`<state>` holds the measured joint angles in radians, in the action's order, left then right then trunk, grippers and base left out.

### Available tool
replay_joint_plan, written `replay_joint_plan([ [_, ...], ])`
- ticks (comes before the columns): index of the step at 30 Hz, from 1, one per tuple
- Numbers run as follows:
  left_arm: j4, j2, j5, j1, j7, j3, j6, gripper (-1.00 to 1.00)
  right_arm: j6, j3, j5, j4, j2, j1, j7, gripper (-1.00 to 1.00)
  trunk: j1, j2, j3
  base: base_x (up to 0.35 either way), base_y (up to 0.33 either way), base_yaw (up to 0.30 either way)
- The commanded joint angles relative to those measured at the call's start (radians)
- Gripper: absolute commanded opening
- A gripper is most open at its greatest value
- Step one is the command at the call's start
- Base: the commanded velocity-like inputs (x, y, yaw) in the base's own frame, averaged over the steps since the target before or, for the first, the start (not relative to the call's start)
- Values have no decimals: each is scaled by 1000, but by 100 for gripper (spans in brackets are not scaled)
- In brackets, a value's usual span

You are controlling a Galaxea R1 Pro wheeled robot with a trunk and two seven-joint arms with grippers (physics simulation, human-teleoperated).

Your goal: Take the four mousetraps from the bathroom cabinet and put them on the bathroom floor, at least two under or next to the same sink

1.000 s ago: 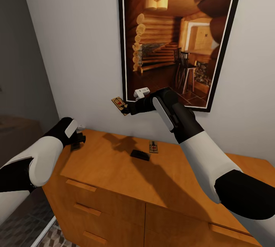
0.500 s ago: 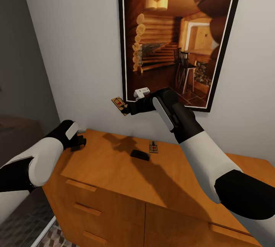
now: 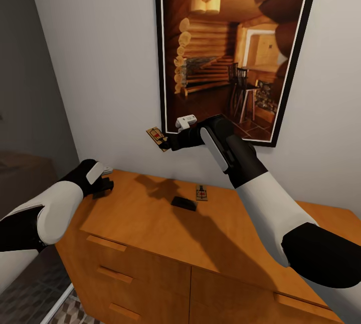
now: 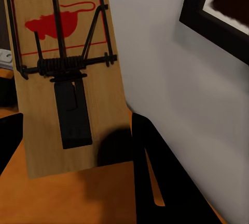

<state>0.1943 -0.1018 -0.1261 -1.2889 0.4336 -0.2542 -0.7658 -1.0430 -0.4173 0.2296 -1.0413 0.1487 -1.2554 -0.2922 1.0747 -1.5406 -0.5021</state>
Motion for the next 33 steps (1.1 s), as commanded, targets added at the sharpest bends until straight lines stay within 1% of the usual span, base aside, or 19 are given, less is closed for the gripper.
replay_joint_plan([
  [1,-47,0,2,0,8,6,-5,100,-4,0,2,0,0,-1,-1,-100,0,0,-1,0,0,0],
  [9,-52,-3,2,0,8,6,-4,100,-4,0,2,0,0,-1,-2,-100,0,0,-1,0,0,0],
  [10,-53,-3,2,0,8,6,-4,-100,-4,0,2,0,0,-1,-2,-100,0,0,-1,0,0,0],
  [20,-72,-11,2,0,8,6,-3,-100,-4,0,2,0,0,-1,-4,-100,0,0,-1,0,0,0],
  [26,-70,-9,3,0,10,6,-4,-100,-4,0,2,0,0,-1,-4,-100,0,0,-1,0,0,0],
  [33,-41,0,6,0,17,5,-19,-100,-4,0,2,0,0,-1,-4,-100,0,0,-1,0,0,0],
])
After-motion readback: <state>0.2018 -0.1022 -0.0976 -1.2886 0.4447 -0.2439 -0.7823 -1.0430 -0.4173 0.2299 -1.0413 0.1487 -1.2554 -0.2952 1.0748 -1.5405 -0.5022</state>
